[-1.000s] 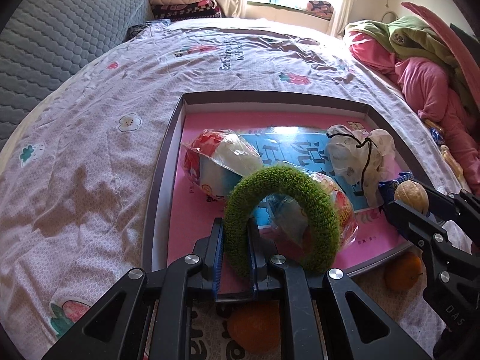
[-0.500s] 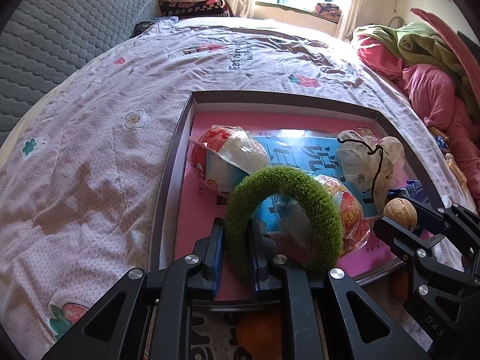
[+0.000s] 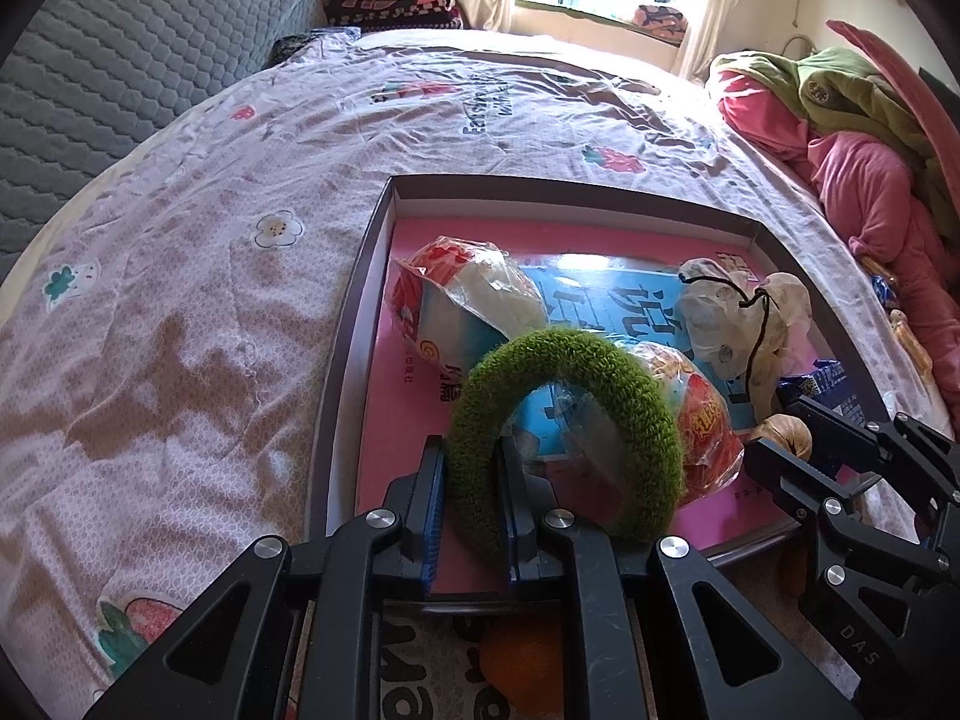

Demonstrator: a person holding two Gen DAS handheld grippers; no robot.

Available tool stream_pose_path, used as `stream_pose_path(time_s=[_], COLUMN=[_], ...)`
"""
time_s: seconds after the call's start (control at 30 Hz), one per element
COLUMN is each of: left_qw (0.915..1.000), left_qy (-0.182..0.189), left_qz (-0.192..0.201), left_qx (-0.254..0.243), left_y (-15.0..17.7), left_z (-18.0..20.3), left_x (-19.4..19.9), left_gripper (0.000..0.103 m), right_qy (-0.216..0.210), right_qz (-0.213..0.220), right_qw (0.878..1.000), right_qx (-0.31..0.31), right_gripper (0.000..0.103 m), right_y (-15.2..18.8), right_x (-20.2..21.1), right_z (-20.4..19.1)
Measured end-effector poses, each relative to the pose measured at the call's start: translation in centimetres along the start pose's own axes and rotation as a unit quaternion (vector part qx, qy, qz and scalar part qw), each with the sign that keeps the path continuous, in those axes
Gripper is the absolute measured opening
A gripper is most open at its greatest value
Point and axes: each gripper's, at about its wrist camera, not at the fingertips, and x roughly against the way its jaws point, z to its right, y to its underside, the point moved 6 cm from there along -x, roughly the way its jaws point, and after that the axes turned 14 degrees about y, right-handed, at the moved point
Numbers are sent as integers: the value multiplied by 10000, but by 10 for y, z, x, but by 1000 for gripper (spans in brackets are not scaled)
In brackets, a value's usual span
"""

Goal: Organize objects
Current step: 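Lower the ring and walnut into the tray and open both grippers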

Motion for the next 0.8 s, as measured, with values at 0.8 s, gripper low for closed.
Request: stream_pose_path(time_s=[0.8], left_qw=[9994], left_qy=[-47], left_qz=[148], left_qx=[319], left_y=[-3], left_z=[-13], left_x=[19], left_gripper=[29], right_qy=[-77], right_qz=[52], right_qw=[9998], right_qx=[-152], right_gripper=[44], right_y=[-6], right_x=[12], right_z=[4])
